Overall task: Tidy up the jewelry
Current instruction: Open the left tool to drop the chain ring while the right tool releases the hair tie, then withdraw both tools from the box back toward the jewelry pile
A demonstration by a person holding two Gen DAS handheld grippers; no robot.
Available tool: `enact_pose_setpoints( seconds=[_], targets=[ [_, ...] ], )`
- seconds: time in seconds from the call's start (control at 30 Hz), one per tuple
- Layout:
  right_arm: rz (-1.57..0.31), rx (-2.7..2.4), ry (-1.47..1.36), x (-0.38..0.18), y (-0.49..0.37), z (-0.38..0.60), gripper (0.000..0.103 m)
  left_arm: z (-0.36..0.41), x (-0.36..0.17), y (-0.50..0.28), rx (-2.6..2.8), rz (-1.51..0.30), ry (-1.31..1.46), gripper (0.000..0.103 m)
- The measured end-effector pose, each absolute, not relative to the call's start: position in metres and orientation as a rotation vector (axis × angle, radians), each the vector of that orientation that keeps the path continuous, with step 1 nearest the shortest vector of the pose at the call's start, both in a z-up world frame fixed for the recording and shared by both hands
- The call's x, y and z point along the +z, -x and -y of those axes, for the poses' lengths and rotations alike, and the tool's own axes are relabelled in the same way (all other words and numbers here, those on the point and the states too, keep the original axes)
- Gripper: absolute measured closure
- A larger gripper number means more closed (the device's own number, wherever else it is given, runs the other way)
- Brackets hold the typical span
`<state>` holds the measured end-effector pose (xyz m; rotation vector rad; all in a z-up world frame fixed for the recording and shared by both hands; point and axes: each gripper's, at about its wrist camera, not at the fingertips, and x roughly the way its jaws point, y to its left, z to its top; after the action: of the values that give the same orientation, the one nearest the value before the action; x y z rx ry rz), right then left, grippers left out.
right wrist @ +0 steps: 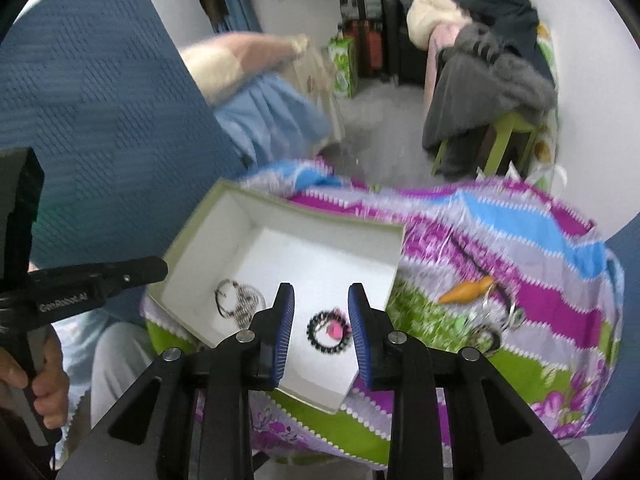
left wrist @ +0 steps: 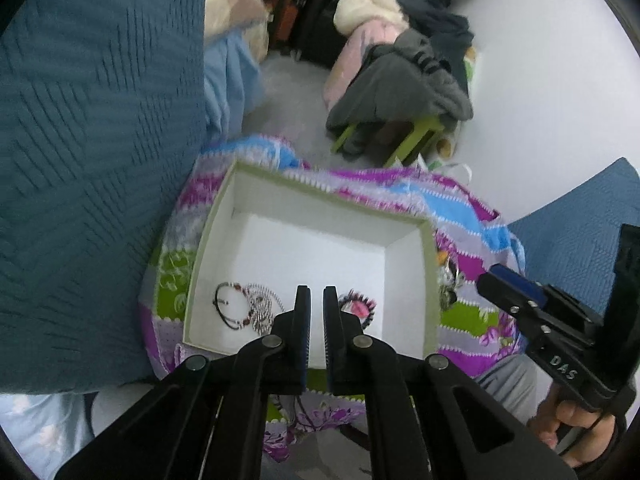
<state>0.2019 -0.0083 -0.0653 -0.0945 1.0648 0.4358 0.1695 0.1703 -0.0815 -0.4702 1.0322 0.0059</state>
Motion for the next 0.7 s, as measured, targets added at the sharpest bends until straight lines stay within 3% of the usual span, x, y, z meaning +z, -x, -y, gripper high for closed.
enact_pose_setpoints(
  seconds=[0.27,0.33,0.37,0.4,0.57,0.63,0.7],
  targets=[
    [-0.912,0.434,0.077,0.002,-0.183,0.026,0.078,-0.146,-0.027,-0.154,0.010,-0.927,0.408,0.095],
    [-0.887,0.428,0.072,0.013,-0.178,0.032,0.078,-0.139,-0.019,-0.151,0.017,-0.917,0.388,0.074],
    [-0.873,0.425,0.069,0.018,-0.175,0.035,0.078,-0.135,-0.014,-0.148,0.022,-0.901,0.378,0.055],
    [-0.863,0.423,0.067,0.022,-0.172,0.038,0.078,-0.130,-0.009,-0.145,0.024,-0.878,0.366,0.045],
    [-0.817,0.400,0.059,0.039,-0.156,0.057,0.078,-0.110,0.009,-0.134,0.012,-0.846,0.334,0.041],
    [-0.803,0.389,0.050,0.044,-0.149,0.067,0.078,-0.102,0.015,-0.129,0.010,-0.835,0.319,0.036],
    [-0.787,0.378,0.047,0.049,-0.141,0.075,0.078,-0.094,0.021,-0.123,0.013,-0.823,0.311,0.025]
  ],
)
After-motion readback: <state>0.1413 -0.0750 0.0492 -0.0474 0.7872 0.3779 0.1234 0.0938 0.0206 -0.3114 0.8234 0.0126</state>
